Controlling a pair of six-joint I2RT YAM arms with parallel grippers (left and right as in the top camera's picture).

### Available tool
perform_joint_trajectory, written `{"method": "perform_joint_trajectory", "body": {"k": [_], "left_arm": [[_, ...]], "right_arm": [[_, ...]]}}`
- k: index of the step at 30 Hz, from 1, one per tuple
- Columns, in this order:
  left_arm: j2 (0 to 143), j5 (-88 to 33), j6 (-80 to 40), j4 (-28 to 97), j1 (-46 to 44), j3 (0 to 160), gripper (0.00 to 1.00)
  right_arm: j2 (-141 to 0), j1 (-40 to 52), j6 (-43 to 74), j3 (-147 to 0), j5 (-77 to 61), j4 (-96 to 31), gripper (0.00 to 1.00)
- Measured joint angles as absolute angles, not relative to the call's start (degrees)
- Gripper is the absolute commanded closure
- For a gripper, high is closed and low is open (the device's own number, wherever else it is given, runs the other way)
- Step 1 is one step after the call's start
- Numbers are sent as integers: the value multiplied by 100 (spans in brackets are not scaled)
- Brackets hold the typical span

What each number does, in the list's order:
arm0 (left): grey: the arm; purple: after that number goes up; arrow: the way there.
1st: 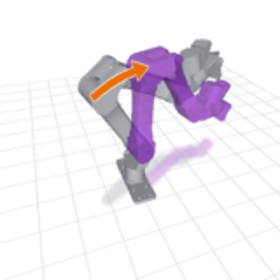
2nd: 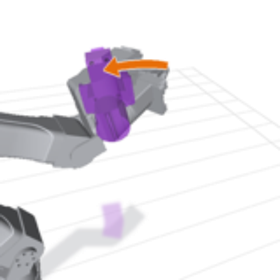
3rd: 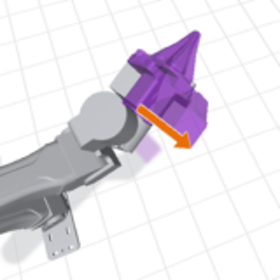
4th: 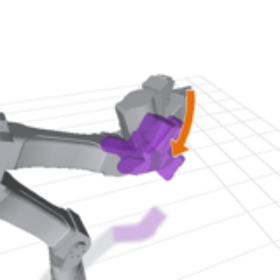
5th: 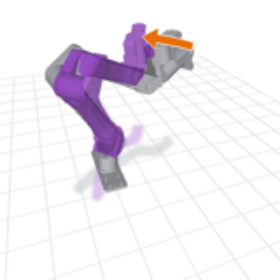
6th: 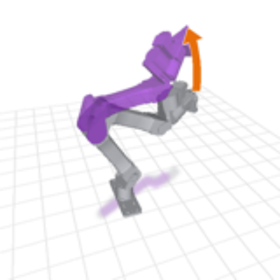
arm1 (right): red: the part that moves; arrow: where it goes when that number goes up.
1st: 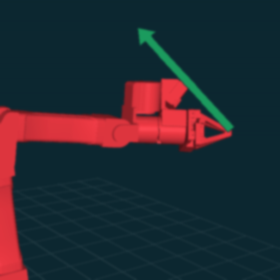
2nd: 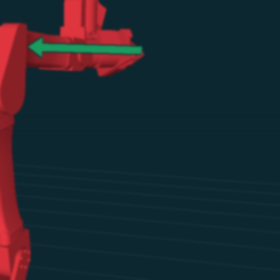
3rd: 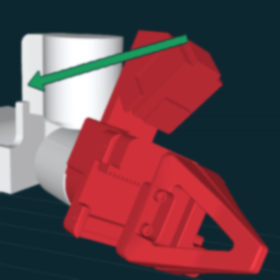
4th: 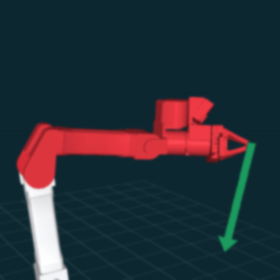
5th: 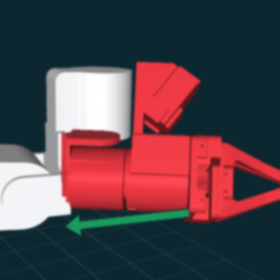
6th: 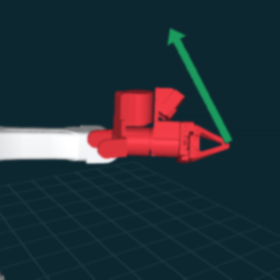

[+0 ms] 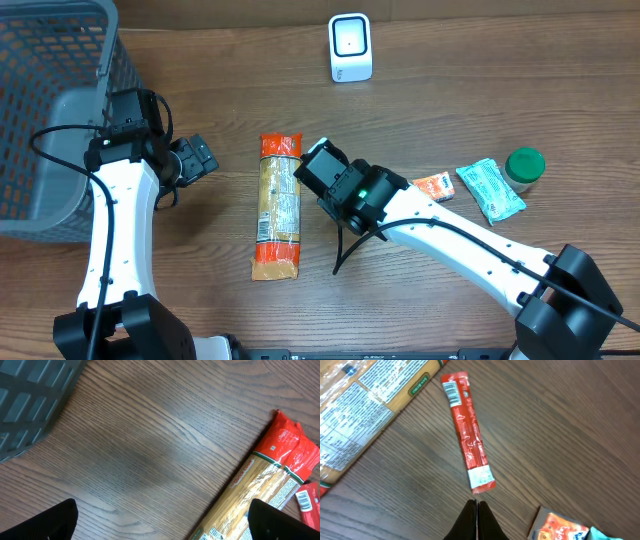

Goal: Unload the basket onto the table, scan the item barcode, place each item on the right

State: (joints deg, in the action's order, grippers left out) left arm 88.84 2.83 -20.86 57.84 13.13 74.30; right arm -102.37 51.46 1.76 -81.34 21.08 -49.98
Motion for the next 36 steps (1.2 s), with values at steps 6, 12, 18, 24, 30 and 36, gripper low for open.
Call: {"method": "perform_joint_trajectory", "body": {"k": [6,12,18,24,30,36], "left_arm": [[8884,283,-2086,5784,1313,7430,0],[8884,283,-2086,5784,1313,7430,0],[8884,283,-2086,5784,1313,7430,0],[8884,283,-2086,5784,1313,7430,0],[8884,283,-2086,5784,1313,7430,0],[8884,283,-2086,5782,1313,7430,0]], "right_arm": [[-10237,5135,130,-8134,2139,-5009,41],[-10239,4788,119,-8134,1588,-4893,49],[-10344,4152,115,-8134,941,-4735,62],[-10534,3927,-62,-8134,486,-4563,64],[-10871,3942,-307,-8134,314,-4414,63],[-11378,3942,-515,-8132,285,-4414,64]]}}
